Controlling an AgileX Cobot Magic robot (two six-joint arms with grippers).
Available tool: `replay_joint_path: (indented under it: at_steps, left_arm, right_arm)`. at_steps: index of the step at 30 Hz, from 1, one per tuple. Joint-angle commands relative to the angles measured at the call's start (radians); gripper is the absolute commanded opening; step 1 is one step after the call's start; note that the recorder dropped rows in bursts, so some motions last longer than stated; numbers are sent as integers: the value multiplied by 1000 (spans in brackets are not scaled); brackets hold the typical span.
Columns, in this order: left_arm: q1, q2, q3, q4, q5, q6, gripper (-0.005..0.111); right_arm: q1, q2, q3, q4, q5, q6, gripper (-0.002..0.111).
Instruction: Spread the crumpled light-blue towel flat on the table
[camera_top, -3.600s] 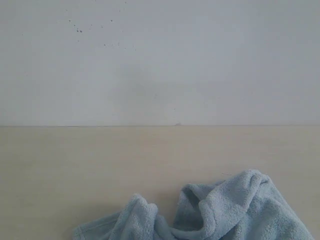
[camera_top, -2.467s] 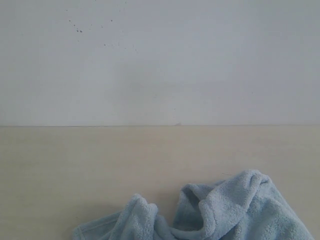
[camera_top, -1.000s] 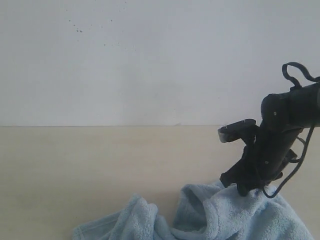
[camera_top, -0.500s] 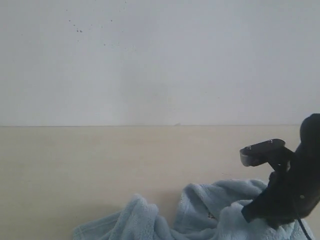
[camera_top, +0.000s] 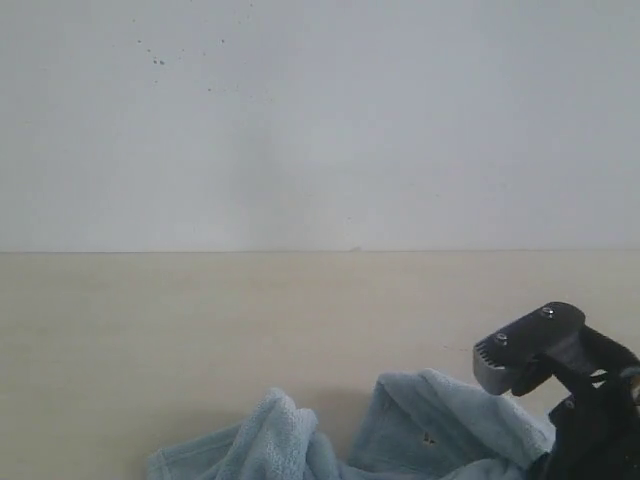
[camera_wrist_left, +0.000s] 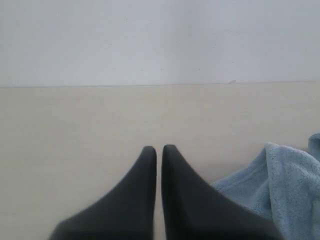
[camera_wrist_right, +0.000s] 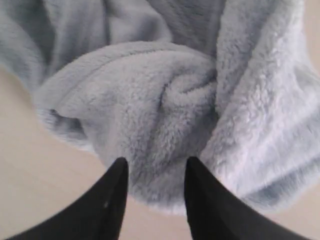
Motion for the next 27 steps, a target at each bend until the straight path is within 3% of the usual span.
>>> replay_joint_path:
  at_steps: [1, 4, 6, 8, 9, 11, 18, 27]
  left_arm:
    - [-3, -3, 3, -8, -4, 5, 4]
    - [-3, -3, 3, -8, -4, 5, 4]
    - [-3, -3, 3, -8, -4, 5, 4]
    - [-3, -3, 3, -8, -4, 5, 4]
    - [-3, -3, 3, -8, -4, 5, 4]
    - [-3, -3, 3, -8, -4, 5, 4]
    - [-3, -3, 3, -8, -4, 5, 4]
    - [-3, -3, 3, -8, -4, 5, 4]
  right_arm:
    - [-37, -21, 6, -222, 66, 153, 44]
    - [-37, -78, 6, -217, 50, 154, 44]
    - [-37, -140, 6, -217, -73, 160, 44]
    - [-37, -137, 6, -217, -215, 166, 35]
    - [-37, -100, 1, -217, -277, 166, 24]
    - [-37, -29, -21, -217, -312, 166, 17]
    - [-46, 355, -210, -217, -351, 185, 17]
    - [-134, 502, -233, -219, -339, 215, 17]
